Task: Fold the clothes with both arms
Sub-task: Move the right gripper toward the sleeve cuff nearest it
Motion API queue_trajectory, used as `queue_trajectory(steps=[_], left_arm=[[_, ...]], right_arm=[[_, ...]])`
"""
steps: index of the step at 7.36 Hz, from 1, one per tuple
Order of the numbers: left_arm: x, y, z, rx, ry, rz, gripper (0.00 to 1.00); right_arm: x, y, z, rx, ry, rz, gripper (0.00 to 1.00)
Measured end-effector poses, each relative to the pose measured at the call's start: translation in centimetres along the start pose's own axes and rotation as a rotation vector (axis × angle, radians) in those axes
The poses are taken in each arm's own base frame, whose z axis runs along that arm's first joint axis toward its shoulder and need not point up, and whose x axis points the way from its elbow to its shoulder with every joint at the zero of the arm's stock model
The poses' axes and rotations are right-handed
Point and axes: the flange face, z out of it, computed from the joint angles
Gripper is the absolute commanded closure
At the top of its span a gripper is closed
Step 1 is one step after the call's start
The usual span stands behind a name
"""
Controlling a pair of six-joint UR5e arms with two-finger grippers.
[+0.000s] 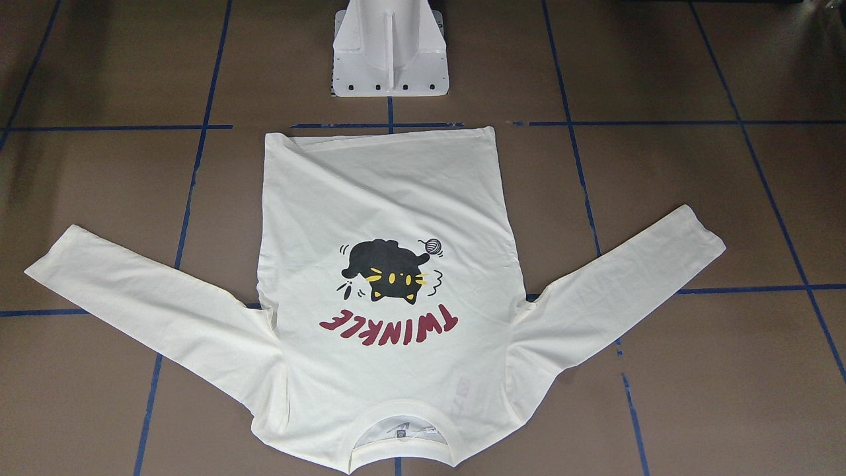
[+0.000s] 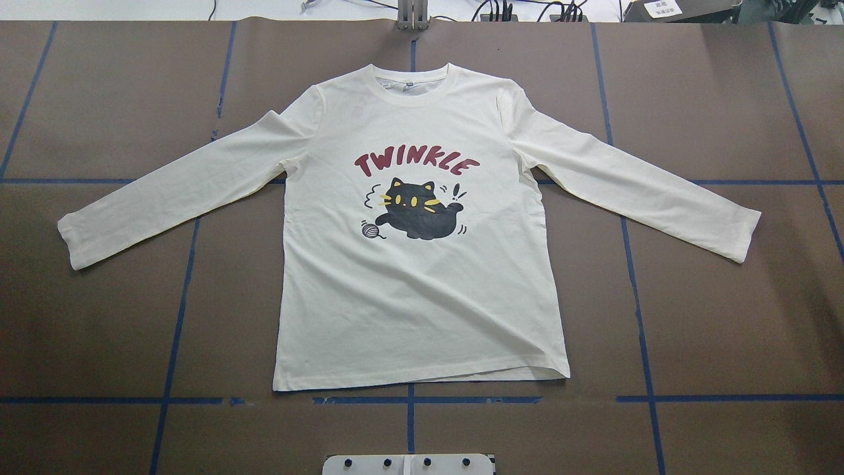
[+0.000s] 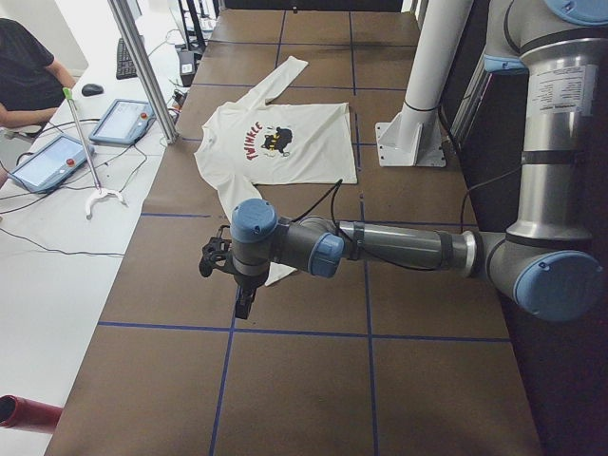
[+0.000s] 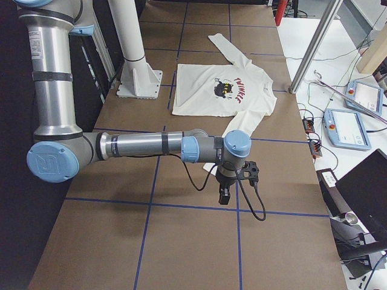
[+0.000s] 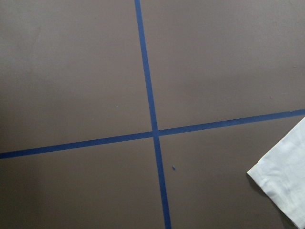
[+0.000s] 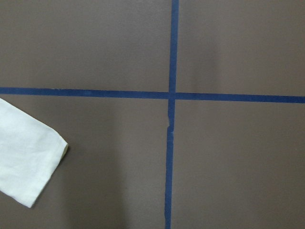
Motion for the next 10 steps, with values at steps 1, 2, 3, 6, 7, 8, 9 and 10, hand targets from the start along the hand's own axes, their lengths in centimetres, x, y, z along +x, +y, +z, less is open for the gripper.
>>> queue_trajectory(steps=[1, 2, 3, 6, 7, 8, 9, 10], left_arm=[[1.3, 0.0, 0.2, 0.006, 0.017, 0.029, 0.00], [2.8, 0.3, 0.9, 0.006, 0.035, 0.071, 0.00], [3.6, 0.5, 1.3, 0.003, 0.044, 0.094, 0.00], [4.3, 1.1, 1.5, 0.003, 0.059, 0.115, 0.00], [4.3, 1.3, 1.6, 0.002, 0.060, 0.116, 0.00], [4.5, 1.3, 1.8, -0.002, 0.061, 0.121, 0.00], [4.8, 1.3, 2.0, -0.006, 0.064, 0.129, 0.00], [5.2, 1.3, 2.1, -0.008, 0.071, 0.136, 0.00]], right_arm=[[-0.3, 0.1, -0.1, 0.002, -0.022, -0.004, 0.00], [-0.5, 0.3, -0.2, 0.003, -0.037, -0.006, 0.00], [-0.7, 0.7, -0.1, 0.000, -0.059, -0.004, 0.00], [-2.8, 1.9, 2.5, 0.013, -0.169, -0.085, 0.00], [-4.5, 2.0, 4.8, 0.006, -0.177, -0.115, 0.00], [-5.8, 1.9, 7.3, 0.004, -0.168, -0.147, 0.00], [-6.8, 1.1, 9.5, 0.013, -0.143, -0.154, 0.01], [-8.3, -0.5, 11.7, 0.025, -0.112, -0.122, 0.07]])
